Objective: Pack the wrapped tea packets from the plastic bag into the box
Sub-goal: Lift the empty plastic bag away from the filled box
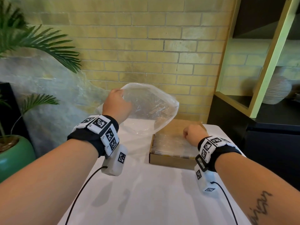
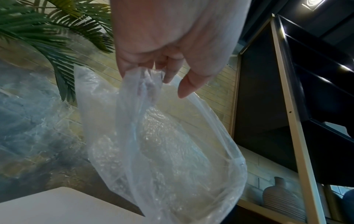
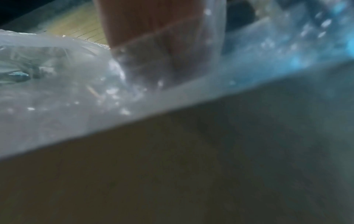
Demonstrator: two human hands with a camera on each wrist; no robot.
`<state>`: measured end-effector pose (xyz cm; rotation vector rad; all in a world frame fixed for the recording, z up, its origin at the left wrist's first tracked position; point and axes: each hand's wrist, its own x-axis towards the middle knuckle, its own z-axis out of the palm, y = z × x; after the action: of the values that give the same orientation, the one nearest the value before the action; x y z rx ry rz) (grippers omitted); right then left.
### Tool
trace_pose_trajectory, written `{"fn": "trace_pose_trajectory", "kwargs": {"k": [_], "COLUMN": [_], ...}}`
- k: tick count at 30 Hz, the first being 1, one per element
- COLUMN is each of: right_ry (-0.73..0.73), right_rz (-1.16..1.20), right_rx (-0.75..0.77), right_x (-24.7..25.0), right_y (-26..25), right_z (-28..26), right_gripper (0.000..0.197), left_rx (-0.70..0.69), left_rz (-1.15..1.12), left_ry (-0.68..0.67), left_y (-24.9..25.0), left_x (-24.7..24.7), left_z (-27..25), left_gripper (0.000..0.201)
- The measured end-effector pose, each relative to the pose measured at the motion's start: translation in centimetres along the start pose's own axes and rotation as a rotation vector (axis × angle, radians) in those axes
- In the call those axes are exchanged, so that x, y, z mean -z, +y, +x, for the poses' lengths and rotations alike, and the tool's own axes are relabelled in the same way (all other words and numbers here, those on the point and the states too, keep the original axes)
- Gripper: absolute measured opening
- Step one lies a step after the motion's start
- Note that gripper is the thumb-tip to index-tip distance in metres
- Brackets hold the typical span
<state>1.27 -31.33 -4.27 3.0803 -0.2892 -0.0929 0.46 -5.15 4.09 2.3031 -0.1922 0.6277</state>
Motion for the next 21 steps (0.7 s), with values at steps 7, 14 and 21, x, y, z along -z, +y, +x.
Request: {"fn": "trace_pose_trajectory", "kwargs": {"k": [7, 14, 21], "right_ry": [0.061, -0.181, -0.269], "right_rz": [0.071, 0.134, 0.069], "right_rx": [-0.041, 0.095, 0.071], "right_x": [0.5, -1.3, -1.1], "right_y": [-0.1, -1.3, -0.5], "right_z": [-0.3, -3.8, -6.1], "right_gripper": [0.030, 0.083, 0.109], "left_rx": [-0.002, -0.054, -0.062], "left_rz": [-0.066, -0.105, -0.130], "left_ry": [-0.024, 0.006, -0.014], "left_y": [0.4, 1.8, 2.5], "left_x": [-0.9, -1.0, -1.0], "left_z": [-0.3, -0.8, -1.2], "left_gripper": [0.057, 0.047, 0.049]}}
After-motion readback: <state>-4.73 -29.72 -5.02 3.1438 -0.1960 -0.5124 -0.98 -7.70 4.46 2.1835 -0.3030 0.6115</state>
